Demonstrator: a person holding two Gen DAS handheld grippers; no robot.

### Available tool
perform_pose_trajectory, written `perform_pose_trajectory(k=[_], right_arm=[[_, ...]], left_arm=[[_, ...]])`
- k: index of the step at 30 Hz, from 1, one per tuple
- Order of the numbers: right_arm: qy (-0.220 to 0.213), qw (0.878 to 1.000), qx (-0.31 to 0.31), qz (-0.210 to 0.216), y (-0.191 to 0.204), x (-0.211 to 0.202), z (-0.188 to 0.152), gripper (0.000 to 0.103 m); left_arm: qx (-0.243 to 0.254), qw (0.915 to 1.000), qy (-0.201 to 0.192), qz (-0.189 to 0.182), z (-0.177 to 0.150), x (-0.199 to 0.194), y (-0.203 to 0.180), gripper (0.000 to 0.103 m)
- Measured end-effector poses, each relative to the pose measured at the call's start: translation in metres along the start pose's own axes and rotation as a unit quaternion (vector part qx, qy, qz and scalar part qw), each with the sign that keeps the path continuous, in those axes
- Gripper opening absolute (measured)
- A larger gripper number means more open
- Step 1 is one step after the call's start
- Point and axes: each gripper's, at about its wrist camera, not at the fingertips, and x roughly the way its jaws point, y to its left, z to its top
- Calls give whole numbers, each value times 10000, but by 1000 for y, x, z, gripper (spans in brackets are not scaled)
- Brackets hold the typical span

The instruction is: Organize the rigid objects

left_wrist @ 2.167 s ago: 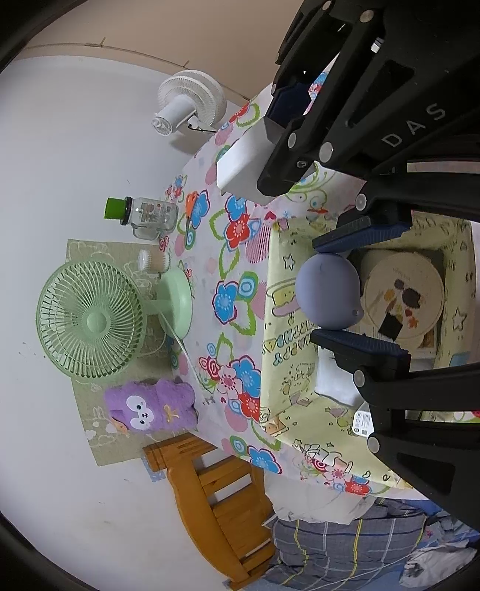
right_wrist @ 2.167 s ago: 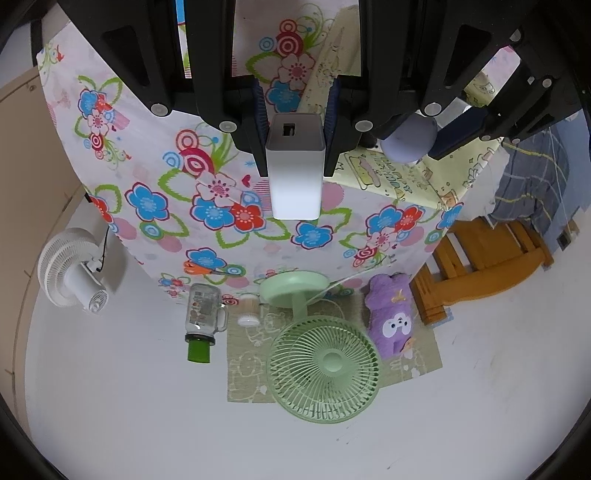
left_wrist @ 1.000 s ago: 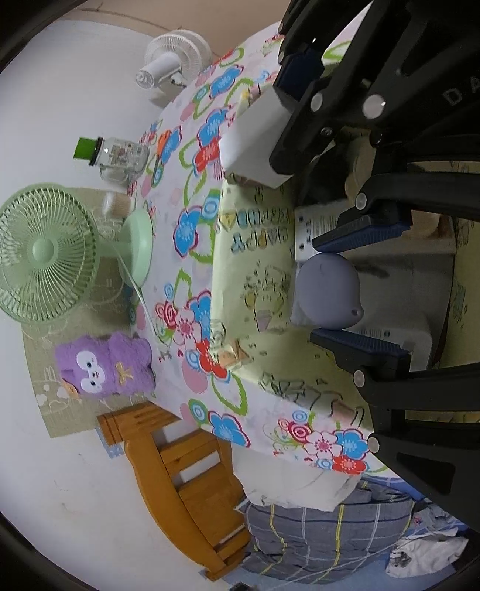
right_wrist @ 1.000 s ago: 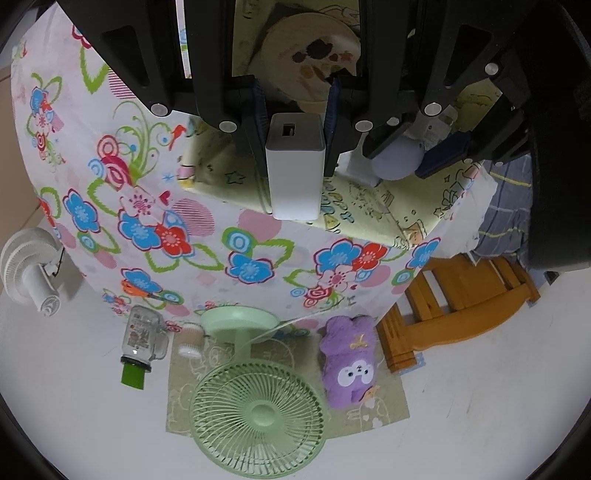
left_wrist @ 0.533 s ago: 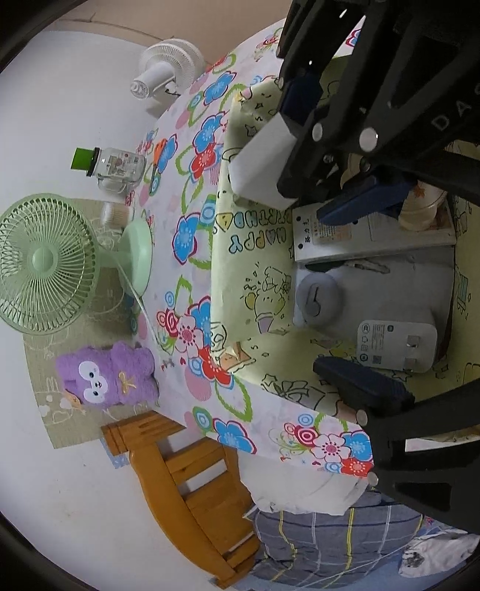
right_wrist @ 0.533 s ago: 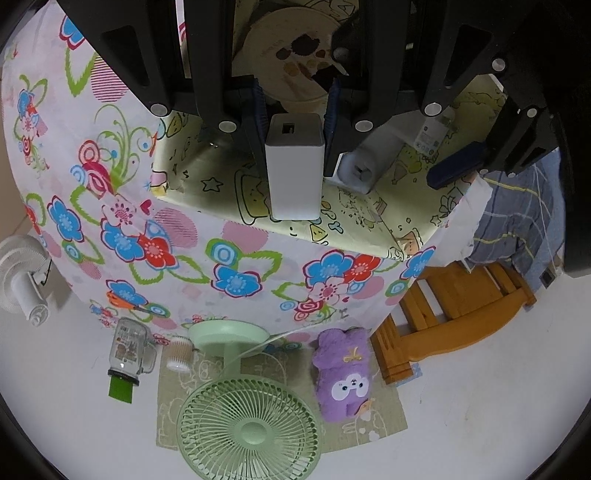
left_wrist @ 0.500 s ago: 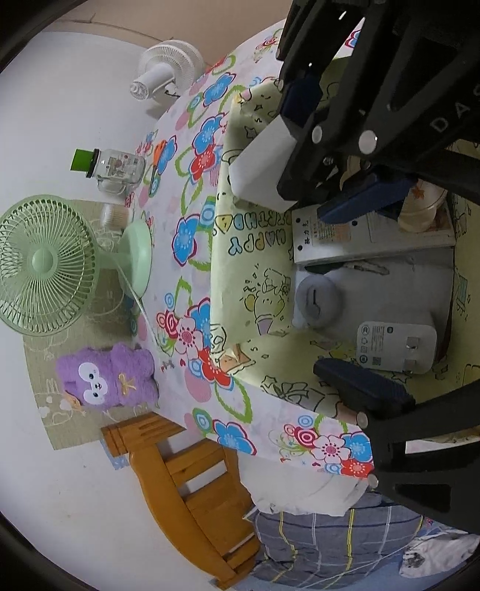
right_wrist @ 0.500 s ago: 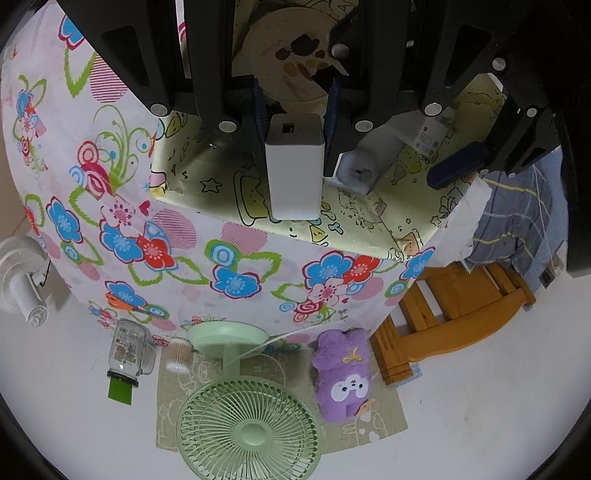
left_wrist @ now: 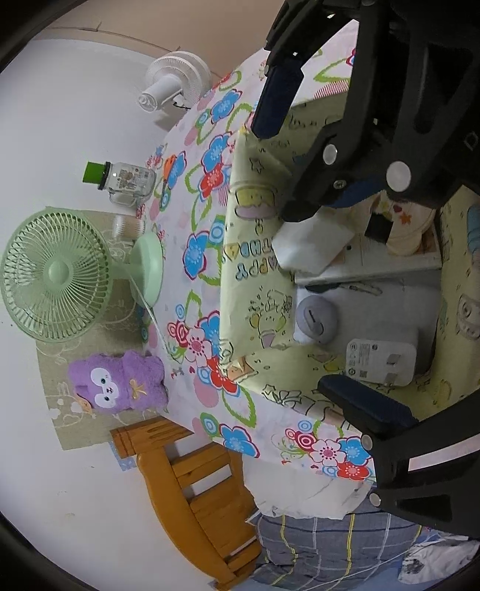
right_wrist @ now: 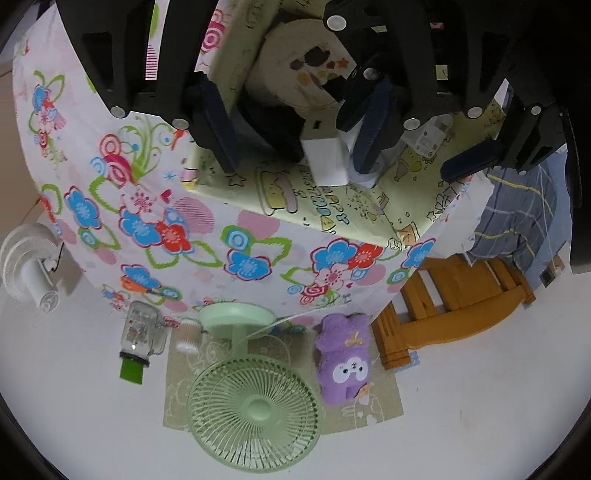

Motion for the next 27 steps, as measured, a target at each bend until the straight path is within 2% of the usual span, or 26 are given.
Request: perform_pose_trajectory(k=[5,14,27], right_arm=[[-154,9998,20,-109,-8,-15,-2,80],[-363,9990,32,-261,-20,-39,-6,91],[-630,9972,111,-392,-42,-70,-13,98]], left_arm=[[56,9999,-110,-64,0,-12,-11,96],[98,9996,-270,-74,0,-28,-29,100],[189,9988,-443,-42,-1,-48,-55,103]])
